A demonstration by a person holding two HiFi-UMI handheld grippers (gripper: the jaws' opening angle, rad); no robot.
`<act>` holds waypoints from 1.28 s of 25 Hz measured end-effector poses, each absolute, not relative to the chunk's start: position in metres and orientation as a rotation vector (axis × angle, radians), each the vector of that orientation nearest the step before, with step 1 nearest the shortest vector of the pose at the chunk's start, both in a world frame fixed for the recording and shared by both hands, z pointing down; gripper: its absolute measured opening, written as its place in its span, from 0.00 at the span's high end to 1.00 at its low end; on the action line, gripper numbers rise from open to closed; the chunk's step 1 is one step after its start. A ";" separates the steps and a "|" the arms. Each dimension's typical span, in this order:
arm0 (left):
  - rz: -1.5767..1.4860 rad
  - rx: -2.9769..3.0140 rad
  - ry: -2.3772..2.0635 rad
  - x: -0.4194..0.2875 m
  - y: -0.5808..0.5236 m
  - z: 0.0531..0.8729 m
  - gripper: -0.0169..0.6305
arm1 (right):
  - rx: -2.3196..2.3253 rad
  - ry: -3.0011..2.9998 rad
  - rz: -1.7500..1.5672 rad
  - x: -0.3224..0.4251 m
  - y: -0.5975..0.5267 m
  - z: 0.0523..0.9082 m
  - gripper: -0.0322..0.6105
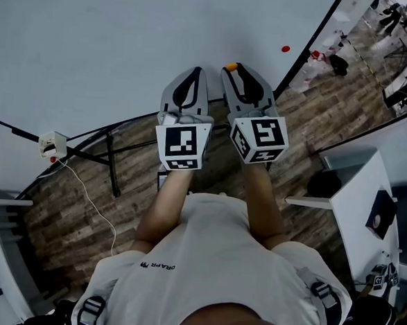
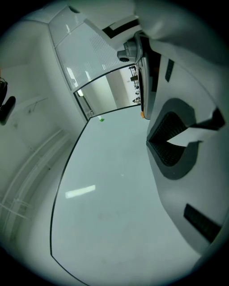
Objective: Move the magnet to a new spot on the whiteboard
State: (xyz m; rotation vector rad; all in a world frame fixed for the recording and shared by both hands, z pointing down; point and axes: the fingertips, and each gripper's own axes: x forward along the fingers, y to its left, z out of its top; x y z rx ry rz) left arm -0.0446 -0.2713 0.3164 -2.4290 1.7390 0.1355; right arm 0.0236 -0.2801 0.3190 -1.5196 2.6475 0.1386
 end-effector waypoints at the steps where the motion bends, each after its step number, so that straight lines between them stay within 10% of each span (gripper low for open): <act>1: 0.135 -2.427 1.741 -0.045 -0.271 0.317 0.97 | -1.517 2.649 0.140 0.023 -0.280 0.319 0.75; 32: 0.149 -2.402 1.788 -0.054 -0.279 0.319 0.97 | -1.487 2.658 0.135 0.013 -0.298 0.316 0.75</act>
